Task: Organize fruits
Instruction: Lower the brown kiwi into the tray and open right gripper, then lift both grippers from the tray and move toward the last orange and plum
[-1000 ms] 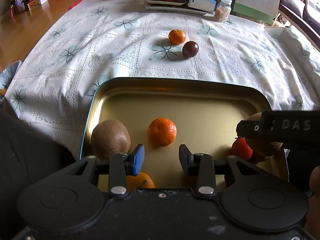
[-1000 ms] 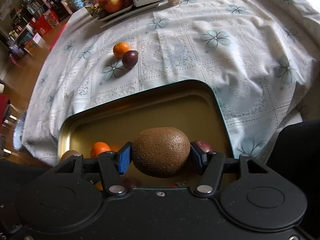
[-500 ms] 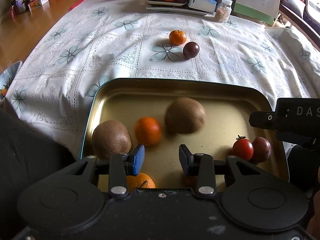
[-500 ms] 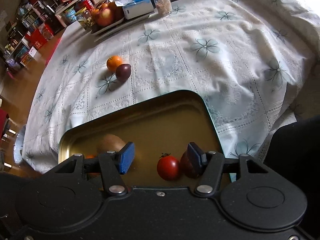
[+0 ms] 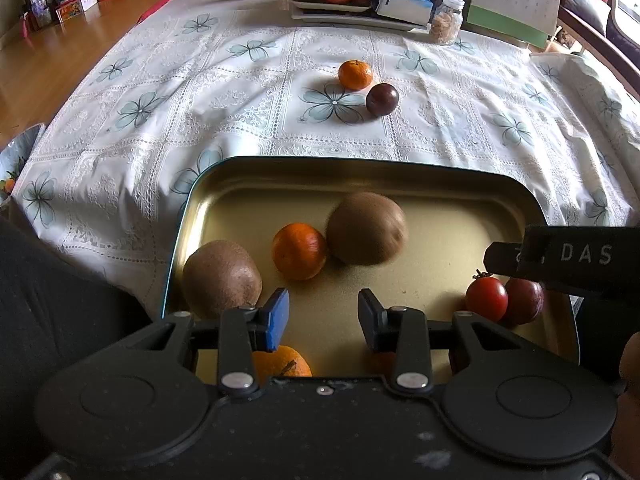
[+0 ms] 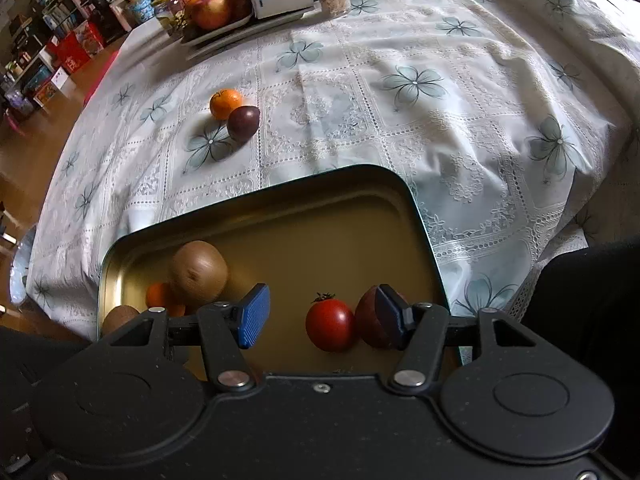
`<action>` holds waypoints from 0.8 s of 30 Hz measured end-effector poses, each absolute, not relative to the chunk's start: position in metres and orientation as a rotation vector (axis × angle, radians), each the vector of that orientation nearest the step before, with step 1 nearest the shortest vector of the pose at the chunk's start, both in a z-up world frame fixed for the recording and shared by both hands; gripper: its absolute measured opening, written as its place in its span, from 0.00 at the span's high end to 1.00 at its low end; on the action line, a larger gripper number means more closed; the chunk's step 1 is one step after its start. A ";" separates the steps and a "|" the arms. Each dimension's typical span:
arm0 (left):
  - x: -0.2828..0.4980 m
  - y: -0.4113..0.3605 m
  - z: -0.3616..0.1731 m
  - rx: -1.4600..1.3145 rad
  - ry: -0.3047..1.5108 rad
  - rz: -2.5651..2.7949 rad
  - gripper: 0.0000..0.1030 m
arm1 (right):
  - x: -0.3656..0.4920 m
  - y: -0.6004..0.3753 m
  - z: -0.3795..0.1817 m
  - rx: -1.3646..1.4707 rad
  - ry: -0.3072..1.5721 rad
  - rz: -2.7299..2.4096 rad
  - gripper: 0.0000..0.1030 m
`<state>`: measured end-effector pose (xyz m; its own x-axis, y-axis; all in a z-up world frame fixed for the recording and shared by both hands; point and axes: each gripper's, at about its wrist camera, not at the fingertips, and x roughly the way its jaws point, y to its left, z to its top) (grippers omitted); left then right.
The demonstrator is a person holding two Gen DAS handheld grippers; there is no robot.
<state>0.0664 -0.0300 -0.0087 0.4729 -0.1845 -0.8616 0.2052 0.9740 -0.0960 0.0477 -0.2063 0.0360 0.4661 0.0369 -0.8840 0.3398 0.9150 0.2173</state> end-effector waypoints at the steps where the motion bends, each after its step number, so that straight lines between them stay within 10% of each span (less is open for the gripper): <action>1: 0.066 -0.030 -0.009 0.021 1.051 -0.238 0.63 | 0.048 -0.205 0.036 0.385 1.077 -0.192 0.39; 24: 0.071 -0.030 -0.013 0.019 1.079 -0.199 0.63 | 0.052 -0.199 0.030 0.335 1.121 -0.200 0.39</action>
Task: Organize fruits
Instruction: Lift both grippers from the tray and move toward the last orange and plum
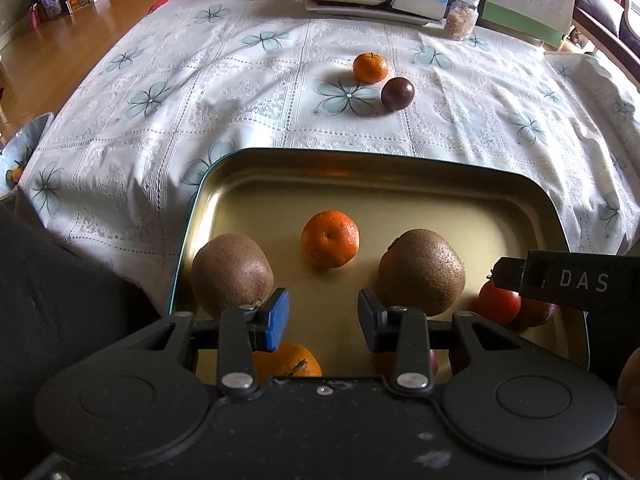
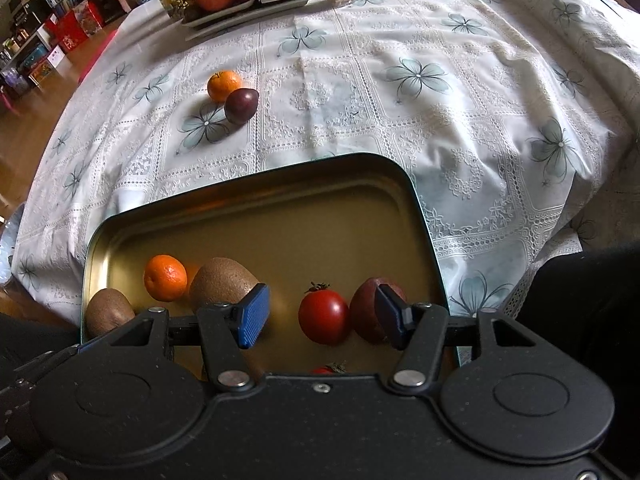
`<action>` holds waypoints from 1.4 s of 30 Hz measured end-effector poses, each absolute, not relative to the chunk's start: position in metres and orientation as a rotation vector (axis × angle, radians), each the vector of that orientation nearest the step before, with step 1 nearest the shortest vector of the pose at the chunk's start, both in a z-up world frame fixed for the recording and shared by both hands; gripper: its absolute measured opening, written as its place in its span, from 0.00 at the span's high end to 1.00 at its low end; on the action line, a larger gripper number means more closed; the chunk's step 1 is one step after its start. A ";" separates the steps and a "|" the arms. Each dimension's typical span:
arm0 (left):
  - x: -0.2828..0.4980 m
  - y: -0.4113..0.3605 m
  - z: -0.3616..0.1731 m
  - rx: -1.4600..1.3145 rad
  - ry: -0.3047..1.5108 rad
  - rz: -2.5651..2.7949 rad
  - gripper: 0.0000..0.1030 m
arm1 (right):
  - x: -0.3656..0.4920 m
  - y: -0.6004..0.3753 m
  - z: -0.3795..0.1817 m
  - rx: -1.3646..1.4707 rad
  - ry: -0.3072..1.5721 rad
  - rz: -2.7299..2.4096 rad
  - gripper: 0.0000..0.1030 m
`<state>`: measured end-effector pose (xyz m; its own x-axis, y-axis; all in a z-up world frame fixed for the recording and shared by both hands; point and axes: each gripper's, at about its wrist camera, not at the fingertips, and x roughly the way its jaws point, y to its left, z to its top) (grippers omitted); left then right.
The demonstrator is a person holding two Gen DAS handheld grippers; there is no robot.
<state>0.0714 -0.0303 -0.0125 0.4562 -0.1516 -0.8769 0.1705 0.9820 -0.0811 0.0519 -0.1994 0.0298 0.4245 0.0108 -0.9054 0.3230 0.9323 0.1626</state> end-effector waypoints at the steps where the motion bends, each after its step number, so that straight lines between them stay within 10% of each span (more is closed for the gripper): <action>1: 0.071 -0.030 -0.013 0.019 1.080 -0.198 0.63 | 0.052 -0.199 0.030 0.332 1.122 -0.199 0.39; 42: 0.087 -0.029 -0.016 0.058 1.235 -0.145 0.63 | 0.057 -0.192 0.029 0.244 1.235 -0.220 0.44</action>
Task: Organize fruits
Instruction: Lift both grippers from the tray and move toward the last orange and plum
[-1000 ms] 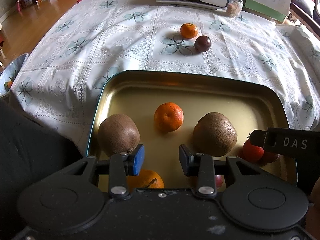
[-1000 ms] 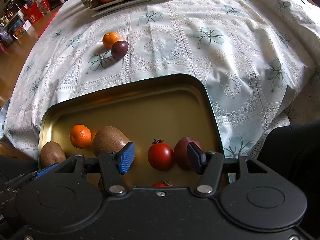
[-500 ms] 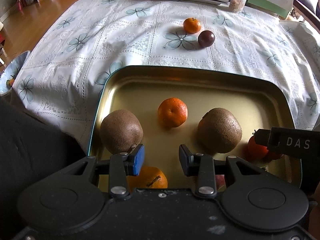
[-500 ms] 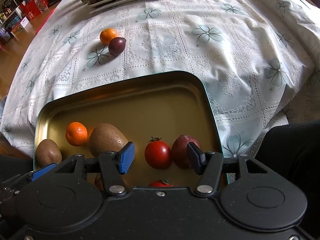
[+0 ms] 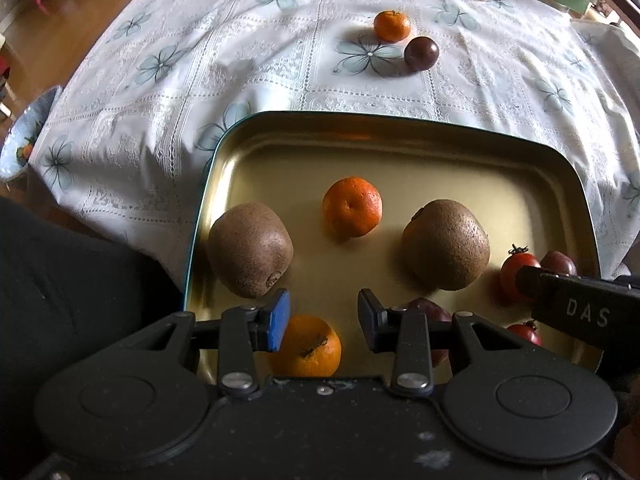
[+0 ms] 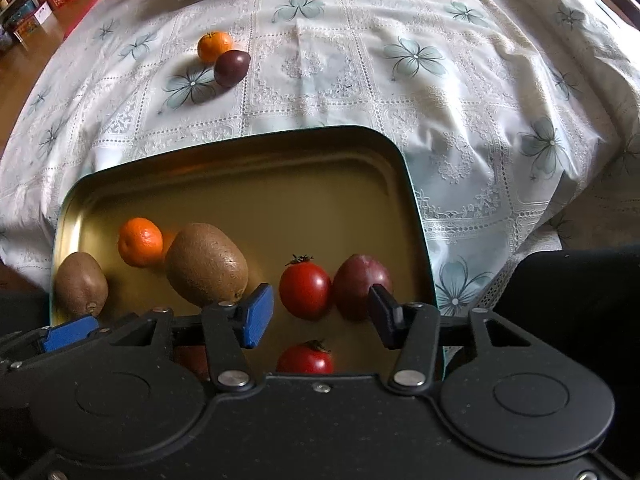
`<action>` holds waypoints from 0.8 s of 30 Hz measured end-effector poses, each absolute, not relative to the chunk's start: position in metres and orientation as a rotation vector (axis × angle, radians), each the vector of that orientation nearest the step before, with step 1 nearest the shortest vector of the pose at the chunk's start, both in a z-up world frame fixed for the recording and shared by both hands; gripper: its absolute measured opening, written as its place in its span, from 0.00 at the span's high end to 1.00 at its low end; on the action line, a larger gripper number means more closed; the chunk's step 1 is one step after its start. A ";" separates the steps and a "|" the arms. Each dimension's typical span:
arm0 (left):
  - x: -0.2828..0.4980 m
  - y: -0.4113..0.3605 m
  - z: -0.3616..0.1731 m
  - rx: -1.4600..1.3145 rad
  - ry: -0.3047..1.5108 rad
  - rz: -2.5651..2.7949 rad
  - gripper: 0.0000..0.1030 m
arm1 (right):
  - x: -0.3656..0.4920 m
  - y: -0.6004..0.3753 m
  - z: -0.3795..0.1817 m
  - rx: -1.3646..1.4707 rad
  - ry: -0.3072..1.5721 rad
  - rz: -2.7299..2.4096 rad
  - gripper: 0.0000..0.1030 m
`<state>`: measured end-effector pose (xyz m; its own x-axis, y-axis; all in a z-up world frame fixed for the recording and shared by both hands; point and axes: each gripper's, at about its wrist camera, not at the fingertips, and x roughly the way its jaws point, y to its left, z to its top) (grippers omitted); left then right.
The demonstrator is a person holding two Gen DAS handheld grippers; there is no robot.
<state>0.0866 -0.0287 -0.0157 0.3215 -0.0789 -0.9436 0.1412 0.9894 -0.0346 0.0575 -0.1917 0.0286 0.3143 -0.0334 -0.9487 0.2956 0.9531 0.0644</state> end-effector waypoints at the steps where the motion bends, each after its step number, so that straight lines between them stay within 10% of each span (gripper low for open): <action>1: 0.088 -0.028 -0.014 0.053 1.241 -0.144 0.63 | 0.058 -0.193 0.030 0.252 1.237 -0.214 0.44; 24: 0.167 -0.043 0.029 0.132 1.234 -0.147 0.63 | 0.116 -0.236 0.044 0.393 1.337 -0.237 0.44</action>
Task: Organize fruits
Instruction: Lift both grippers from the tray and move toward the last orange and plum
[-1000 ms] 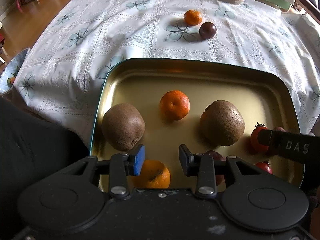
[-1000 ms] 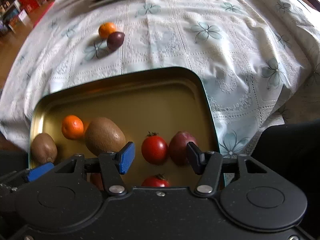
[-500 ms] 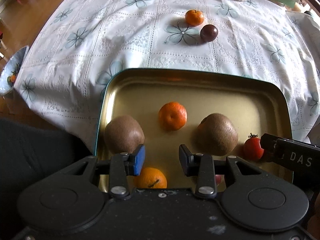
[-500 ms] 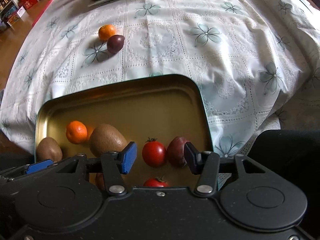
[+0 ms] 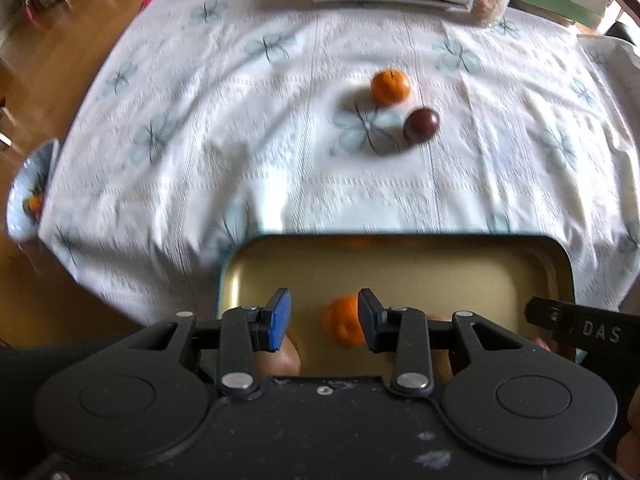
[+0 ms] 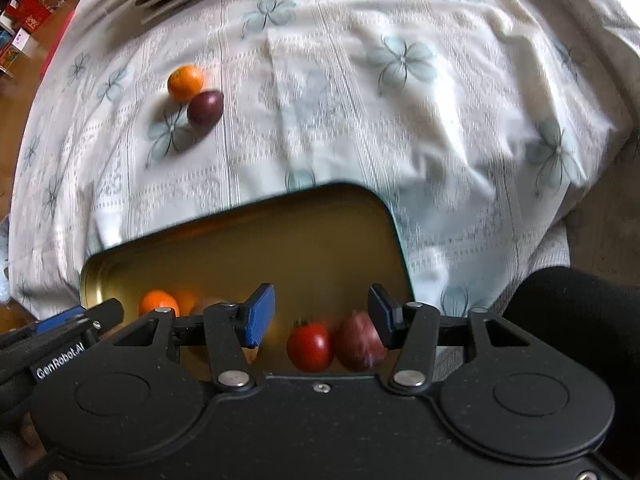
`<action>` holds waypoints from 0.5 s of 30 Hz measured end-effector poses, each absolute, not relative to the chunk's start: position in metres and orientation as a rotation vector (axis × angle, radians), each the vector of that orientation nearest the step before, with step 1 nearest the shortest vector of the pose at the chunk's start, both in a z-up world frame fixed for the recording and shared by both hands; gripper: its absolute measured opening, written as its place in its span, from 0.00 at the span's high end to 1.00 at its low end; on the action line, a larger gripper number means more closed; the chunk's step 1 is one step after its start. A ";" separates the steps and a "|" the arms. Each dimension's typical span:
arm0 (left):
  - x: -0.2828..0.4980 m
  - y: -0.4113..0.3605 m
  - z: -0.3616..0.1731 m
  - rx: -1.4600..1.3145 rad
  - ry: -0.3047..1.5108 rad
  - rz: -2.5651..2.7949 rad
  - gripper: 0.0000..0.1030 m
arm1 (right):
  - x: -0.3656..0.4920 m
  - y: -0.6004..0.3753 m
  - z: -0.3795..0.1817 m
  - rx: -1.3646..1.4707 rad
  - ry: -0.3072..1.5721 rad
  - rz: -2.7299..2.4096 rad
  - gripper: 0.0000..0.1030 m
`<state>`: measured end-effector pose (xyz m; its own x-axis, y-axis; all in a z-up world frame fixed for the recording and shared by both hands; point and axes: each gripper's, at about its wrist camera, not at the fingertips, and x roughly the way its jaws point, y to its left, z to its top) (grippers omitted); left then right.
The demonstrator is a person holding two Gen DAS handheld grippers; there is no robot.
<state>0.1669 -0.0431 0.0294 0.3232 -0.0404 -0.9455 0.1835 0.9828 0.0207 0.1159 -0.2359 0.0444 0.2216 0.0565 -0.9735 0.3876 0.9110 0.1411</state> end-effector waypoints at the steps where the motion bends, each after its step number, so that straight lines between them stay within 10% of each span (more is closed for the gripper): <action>1: 0.171 -0.043 0.030 0.135 1.230 -0.143 0.63 | 0.120 -0.236 0.046 0.384 1.334 -0.238 0.44; 15: 0.267 -0.038 0.017 0.082 1.243 -0.070 0.63 | 0.188 -0.224 0.052 0.312 1.292 -0.215 0.44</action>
